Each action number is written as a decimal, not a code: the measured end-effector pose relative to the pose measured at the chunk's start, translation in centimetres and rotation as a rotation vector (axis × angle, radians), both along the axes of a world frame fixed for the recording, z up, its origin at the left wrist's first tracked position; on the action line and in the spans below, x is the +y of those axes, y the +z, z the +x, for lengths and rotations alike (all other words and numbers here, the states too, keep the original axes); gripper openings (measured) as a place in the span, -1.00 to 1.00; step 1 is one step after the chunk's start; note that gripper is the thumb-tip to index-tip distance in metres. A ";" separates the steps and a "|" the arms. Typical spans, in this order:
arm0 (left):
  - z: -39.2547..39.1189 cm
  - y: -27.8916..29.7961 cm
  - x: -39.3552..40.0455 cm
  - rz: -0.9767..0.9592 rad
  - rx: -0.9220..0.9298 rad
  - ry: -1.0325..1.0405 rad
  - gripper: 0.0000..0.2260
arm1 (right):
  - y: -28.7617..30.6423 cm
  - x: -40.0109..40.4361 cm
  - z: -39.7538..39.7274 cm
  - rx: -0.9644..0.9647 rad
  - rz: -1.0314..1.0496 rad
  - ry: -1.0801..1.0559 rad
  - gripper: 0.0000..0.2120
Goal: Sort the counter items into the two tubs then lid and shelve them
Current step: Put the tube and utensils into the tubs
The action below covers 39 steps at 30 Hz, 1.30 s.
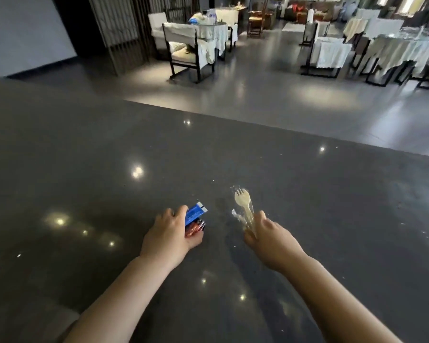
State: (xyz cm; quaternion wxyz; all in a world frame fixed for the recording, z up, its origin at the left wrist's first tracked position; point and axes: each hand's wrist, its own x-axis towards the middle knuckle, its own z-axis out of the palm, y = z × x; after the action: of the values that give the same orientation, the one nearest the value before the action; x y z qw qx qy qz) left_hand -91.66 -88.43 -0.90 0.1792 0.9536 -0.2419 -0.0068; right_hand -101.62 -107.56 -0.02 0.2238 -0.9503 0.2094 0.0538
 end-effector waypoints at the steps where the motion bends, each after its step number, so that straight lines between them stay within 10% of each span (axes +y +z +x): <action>1: 0.3 0.2 2.4 -0.014 -0.015 0.045 -0.48 | 0.1 2.0 1.1 0.012 -0.009 0.034 -0.79; 17: 7.0 3.3 42.4 -0.087 -0.046 0.485 -0.54 | 1.4 39.8 17.5 -0.045 0.019 0.374 -0.81; 39: 34.0 2.6 72.2 -0.185 -0.050 0.764 -0.51 | 2.5 70.5 50.8 -0.137 0.027 0.876 -0.82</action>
State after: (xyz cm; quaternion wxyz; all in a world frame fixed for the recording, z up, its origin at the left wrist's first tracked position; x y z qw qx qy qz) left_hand -57.65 -16.21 1.72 0.2482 0.9546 0.1267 0.1055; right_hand -50.79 -37.08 2.47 0.2055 -0.9478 -0.2291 0.0831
